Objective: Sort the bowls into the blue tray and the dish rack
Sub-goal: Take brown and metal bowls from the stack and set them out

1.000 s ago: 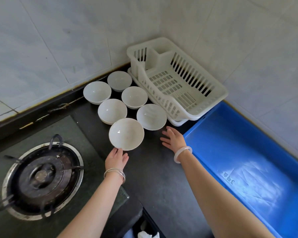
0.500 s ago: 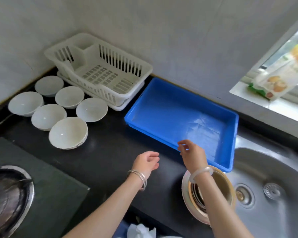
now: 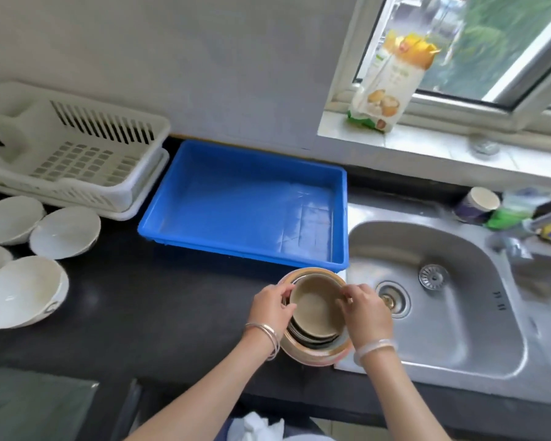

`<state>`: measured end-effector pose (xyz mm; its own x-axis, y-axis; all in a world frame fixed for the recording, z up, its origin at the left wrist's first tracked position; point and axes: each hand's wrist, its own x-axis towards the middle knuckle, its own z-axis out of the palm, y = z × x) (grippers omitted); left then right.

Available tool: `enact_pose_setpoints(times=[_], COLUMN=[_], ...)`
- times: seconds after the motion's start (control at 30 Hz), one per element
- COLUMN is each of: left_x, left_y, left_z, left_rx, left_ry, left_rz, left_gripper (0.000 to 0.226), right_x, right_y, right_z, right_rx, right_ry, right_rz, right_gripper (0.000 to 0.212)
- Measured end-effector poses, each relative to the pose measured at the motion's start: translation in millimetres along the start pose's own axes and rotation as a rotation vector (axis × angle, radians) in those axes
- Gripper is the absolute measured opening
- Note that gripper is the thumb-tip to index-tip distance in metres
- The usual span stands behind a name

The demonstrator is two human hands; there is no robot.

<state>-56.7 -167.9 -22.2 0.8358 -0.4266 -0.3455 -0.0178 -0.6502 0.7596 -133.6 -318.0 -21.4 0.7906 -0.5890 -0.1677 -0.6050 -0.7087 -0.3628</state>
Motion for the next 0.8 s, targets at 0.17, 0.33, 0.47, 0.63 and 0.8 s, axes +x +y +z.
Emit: enact_pose_setpoints(times=[0.17,0.33,0.47,0.63,0.8], left_x=[0,-1,-1,-1,1], left_y=[-1,-1,-2,-3,1], left_z=[4,10,11,8,10], left_rx=[-0.006,-0.078,-0.122,-0.225,-0.042], left_ry=[0.025,0.020,0.021,0.011,0.024], left_rz=[-0.021,-0.064,-0.086,-0.140,-0.113], left_gripper=[0.038,0.030,0.027,0.026,0.022], right_x=[1,7,9,13,13], right_y=[4,2,0,9,19], right_z=[2,-2,-7,-12,-21], right_rx=[0.042,-0.018,-0.049,0.066,0.344], right_ry=[-0.011,-0.014,0.004,-0.047,-0.080], right_rz=[0.016,0.054,0.062,0.076,0.185], right_gripper=[0.020,0.012,0.014,0.009,0.016])
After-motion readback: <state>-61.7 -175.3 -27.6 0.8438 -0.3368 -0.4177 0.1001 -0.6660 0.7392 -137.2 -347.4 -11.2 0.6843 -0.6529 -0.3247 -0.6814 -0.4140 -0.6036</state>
